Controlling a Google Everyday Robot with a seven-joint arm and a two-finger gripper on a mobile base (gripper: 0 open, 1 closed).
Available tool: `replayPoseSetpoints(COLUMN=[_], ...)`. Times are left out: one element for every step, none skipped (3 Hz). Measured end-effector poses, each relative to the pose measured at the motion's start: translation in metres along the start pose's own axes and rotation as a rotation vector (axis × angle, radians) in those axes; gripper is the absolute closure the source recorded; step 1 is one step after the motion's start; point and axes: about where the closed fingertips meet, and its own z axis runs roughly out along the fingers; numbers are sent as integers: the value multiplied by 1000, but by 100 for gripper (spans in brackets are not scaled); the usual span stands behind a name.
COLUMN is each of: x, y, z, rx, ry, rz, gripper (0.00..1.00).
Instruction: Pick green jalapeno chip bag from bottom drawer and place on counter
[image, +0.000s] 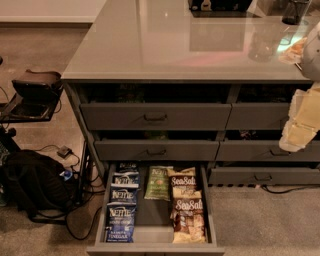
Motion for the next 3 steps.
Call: replayPoseSetpoints(x=[0,-3,-13], y=[0,9,36], z=[0,16,80], rx=[-1,-57,-189], ry=[0,1,-91], rz=[0,-9,-32], gripper=[0,0,0])
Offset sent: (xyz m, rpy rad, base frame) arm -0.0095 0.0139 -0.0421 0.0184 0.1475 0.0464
